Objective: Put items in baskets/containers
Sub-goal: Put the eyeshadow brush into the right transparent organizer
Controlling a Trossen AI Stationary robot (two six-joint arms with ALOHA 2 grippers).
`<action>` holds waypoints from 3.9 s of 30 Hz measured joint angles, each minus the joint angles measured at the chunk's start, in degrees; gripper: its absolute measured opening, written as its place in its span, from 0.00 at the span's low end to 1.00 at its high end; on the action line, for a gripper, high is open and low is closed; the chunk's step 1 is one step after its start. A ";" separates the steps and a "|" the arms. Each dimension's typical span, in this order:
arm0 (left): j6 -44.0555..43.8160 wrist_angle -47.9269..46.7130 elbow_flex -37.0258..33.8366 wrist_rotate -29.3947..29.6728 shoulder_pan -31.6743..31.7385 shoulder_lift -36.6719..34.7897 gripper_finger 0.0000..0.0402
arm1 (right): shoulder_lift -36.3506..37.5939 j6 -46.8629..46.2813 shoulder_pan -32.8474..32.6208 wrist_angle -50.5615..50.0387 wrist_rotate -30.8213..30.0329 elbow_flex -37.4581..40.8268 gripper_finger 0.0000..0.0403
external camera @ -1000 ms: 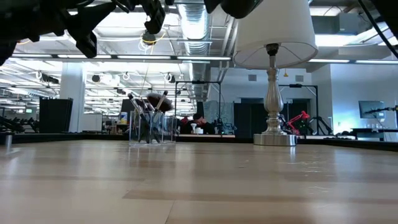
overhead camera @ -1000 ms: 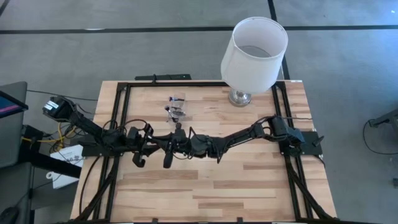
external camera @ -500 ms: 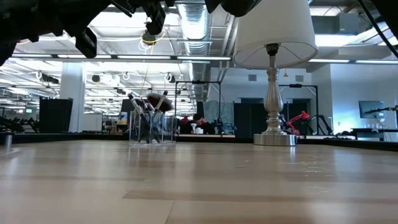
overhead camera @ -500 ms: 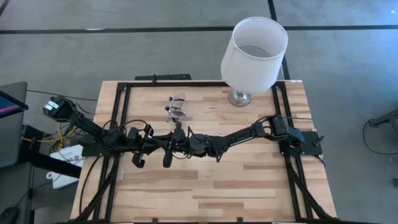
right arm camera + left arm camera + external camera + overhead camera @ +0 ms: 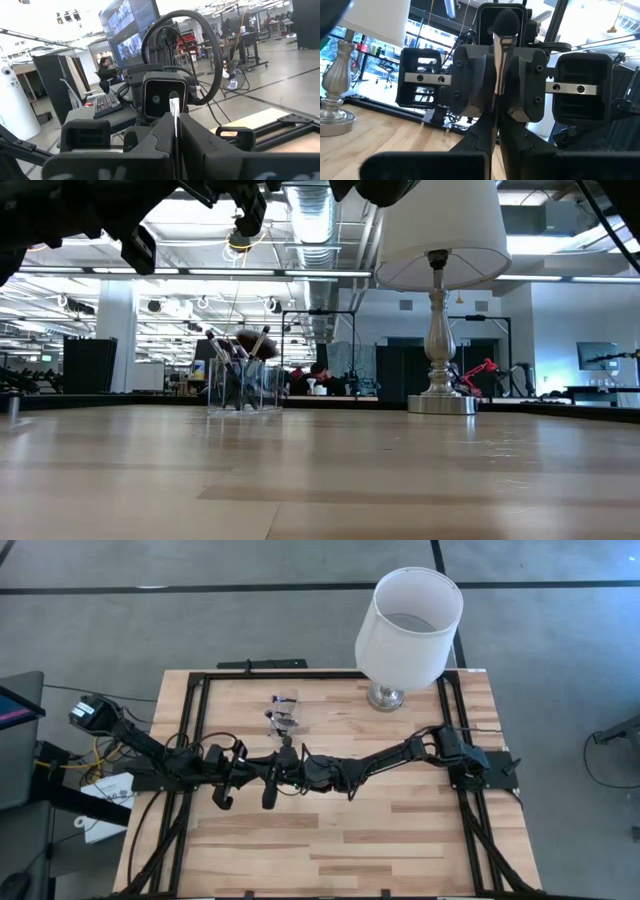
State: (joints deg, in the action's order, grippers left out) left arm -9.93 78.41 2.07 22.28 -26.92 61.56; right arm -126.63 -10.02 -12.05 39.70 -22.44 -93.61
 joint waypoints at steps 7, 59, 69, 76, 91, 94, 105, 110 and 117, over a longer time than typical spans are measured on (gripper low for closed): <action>-0.77 -0.02 0.02 0.23 0.02 -0.03 0.03 | 0.26 1.64 -0.01 -0.68 0.00 0.14 0.16; -4.51 -16.29 0.13 1.42 2.92 0.04 0.03 | 5.03 -9.07 5.97 -30.81 18.56 -2.66 0.35; -4.55 -16.68 0.13 0.38 2.89 0.04 0.03 | 4.43 -6.62 6.19 -29.44 18.63 -2.52 0.27; -5.77 -16.70 0.13 -0.02 2.86 0.04 0.03 | 4.80 -6.52 6.21 -29.74 20.36 -2.55 0.17; -5.70 -16.72 0.13 -4.85 2.91 0.02 0.11 | 4.52 -6.09 6.11 -30.42 21.27 -2.55 0.02; -5.66 -16.75 0.11 -4.50 2.89 0.02 0.14 | 4.78 -6.04 6.14 -30.49 21.16 -2.53 0.03; -3.81 -17.18 -0.04 11.11 2.86 0.02 0.26 | 13.02 5.62 6.12 -38.40 5.03 -2.53 0.02; -3.81 -17.18 -0.04 12.88 2.86 0.02 0.27 | 15.93 18.69 8.27 -38.79 -7.41 -2.57 0.01; -3.81 -17.52 -0.04 13.05 2.86 0.02 0.27 | 15.86 16.22 19.25 -16.80 12.14 7.92 0.01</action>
State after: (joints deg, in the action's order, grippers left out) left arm -13.74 60.89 2.02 35.33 -24.05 61.58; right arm -110.77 6.21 7.19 22.90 -10.30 -85.68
